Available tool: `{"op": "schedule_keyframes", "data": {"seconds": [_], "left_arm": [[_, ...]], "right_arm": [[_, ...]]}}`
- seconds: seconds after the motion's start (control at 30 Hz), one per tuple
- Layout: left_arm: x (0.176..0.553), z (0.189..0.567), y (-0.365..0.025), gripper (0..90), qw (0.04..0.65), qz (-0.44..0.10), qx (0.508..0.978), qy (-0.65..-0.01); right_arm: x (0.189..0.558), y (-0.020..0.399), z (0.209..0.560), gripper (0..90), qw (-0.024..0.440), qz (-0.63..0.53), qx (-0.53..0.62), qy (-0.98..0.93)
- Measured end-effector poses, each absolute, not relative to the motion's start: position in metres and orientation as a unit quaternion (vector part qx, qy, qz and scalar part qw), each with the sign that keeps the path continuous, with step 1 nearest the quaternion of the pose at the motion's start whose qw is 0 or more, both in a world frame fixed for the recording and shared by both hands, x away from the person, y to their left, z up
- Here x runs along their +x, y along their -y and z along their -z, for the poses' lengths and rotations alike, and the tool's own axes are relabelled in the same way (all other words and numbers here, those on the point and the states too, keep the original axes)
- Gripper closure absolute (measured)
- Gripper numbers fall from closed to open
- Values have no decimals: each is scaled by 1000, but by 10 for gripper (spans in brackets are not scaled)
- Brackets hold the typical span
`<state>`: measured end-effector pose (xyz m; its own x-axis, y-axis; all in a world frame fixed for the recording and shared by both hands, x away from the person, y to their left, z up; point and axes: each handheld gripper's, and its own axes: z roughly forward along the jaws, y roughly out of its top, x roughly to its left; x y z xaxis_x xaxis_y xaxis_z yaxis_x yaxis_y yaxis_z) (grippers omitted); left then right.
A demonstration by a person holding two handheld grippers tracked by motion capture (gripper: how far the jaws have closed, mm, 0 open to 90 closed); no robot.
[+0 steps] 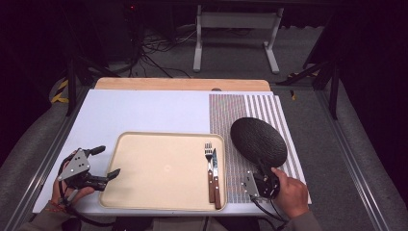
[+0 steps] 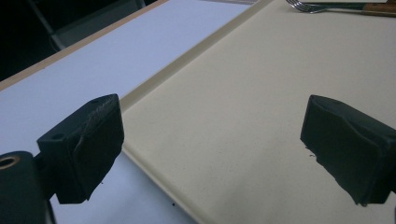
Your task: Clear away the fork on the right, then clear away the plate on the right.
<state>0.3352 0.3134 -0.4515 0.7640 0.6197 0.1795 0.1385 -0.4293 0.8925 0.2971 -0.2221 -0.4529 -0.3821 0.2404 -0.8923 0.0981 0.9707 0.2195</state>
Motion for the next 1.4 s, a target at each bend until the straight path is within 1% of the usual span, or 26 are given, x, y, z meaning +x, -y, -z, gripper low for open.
{"op": "schedule_keyframes", "data": {"seconds": [0.23,0.67,1.0,1.4], "left_arm": [[335,451,-314,69,480,-249,807,-236],[335,451,-310,69,478,-250,810,-230],[335,451,-309,69,475,-249,813,-229],[335,451,-309,70,475,-249,813,-228]], "right_arm": [[299,220,446,860,568,-75,106,-812],[304,206,435,860,591,-89,83,-797],[308,180,424,860,603,-107,49,-789],[307,145,419,860,604,-128,9,-787]]}}
